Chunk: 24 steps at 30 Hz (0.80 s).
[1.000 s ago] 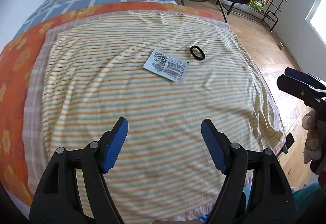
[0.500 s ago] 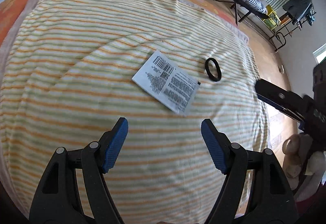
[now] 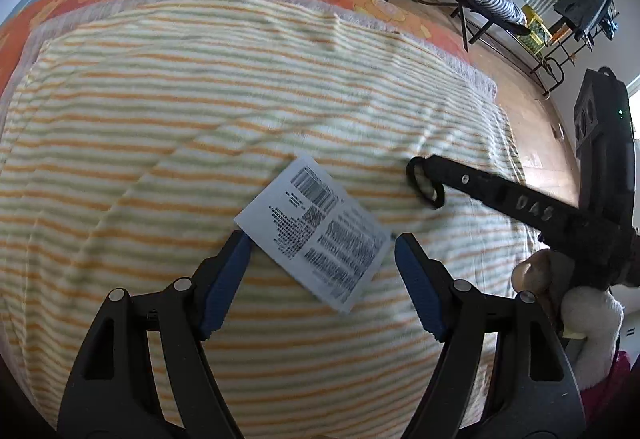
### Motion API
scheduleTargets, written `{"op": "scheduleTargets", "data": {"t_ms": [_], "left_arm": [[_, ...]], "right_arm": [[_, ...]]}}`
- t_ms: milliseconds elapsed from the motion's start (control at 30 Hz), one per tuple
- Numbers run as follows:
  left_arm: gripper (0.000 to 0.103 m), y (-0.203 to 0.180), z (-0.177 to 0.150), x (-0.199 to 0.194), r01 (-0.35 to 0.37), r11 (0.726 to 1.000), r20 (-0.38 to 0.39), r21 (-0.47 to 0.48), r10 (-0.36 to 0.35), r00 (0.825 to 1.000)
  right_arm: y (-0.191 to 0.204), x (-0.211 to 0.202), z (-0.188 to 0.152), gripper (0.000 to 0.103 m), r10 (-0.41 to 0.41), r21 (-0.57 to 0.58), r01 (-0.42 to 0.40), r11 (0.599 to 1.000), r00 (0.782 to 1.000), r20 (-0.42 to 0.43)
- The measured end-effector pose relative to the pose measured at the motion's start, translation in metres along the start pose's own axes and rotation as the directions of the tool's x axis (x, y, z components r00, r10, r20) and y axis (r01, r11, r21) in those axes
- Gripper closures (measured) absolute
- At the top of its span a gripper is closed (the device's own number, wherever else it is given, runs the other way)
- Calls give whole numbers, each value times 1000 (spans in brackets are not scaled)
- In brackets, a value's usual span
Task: Collect trash
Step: 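Grasp the white printed packet with the left gripper while the right gripper grasps the black hair tie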
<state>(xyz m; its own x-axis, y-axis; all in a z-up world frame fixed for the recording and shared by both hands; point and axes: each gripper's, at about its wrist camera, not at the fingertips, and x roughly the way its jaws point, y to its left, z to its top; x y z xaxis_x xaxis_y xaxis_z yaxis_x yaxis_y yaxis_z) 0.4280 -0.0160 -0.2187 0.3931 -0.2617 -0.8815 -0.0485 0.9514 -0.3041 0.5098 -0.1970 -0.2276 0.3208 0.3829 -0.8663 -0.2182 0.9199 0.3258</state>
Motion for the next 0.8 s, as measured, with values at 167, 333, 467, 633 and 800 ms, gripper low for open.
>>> {"op": "scheduleTargets", "data": {"t_ms": [167, 333, 467, 633, 800], "left_arm": [[26, -14, 10, 10, -29, 998, 0, 51, 29, 1000], [26, -40, 8, 19, -87, 987, -6, 136, 88, 996], [27, -59, -3, 27, -172, 963, 16, 205, 172, 985], [39, -61, -12, 28, -208, 947, 58, 244, 200, 978], [44, -55, -14, 21, -201, 943, 70, 264, 189, 979]], "right_arm": [[-11, -6, 2, 98, -40, 7, 40, 999, 999, 28], [-27, -18, 2, 99, -8, 37, 6, 999, 998, 55], [-33, -24, 1, 70, 55, 69, -58, 996, 997, 49], [-31, -33, -2, 50, 97, 105, -106, 989, 991, 90], [-20, -24, 2, 52, 131, 88, -137, 987, 989, 67]]}}
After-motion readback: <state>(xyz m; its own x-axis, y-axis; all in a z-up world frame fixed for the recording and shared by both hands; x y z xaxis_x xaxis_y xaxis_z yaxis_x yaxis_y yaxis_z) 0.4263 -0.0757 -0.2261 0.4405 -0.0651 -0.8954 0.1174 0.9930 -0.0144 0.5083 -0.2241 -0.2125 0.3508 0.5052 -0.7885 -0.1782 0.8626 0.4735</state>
